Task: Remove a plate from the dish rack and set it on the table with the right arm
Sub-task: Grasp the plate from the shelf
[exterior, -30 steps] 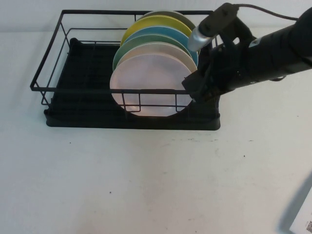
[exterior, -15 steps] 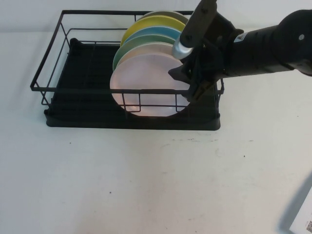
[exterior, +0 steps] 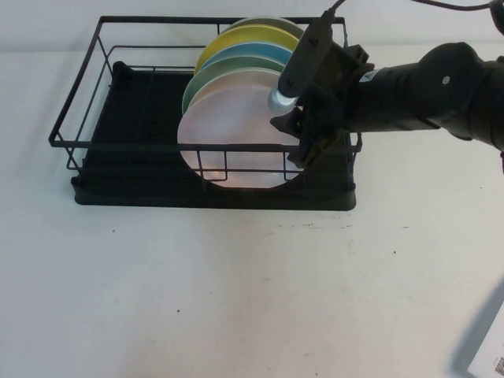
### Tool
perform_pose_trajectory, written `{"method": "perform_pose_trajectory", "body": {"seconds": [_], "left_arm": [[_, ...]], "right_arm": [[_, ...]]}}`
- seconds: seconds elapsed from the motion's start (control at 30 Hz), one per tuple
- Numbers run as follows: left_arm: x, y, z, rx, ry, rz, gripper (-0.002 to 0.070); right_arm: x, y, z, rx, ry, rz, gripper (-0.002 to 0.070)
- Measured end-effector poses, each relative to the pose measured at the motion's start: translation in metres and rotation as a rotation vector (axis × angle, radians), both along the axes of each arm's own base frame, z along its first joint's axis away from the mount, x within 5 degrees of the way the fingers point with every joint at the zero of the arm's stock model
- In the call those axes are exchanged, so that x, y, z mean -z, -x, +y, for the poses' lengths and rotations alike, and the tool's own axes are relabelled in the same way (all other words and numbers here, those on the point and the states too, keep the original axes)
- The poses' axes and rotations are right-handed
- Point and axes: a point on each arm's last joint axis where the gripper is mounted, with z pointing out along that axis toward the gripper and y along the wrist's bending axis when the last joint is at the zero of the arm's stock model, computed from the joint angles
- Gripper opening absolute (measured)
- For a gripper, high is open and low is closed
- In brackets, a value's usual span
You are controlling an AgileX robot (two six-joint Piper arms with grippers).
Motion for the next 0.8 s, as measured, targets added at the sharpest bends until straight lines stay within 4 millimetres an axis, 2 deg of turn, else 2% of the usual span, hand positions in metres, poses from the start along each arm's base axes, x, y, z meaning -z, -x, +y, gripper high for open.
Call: {"method": "perform_pose_trajectory", "body": {"seconds": [0.5,0.8], "left_arm": [[0.0,0.0,0.0,0.0,0.0,0.0,-0.0004],[0.0,0.0,0.0,0.0,0.0,0.0,-0.0004]], "right_arm": [[-0.001,-0.02,0.006,0.018,-0.014,-0.032,0.0303],[0.024,-0.027,0.011,0.004,0.028,0.004,0.0303]]}}
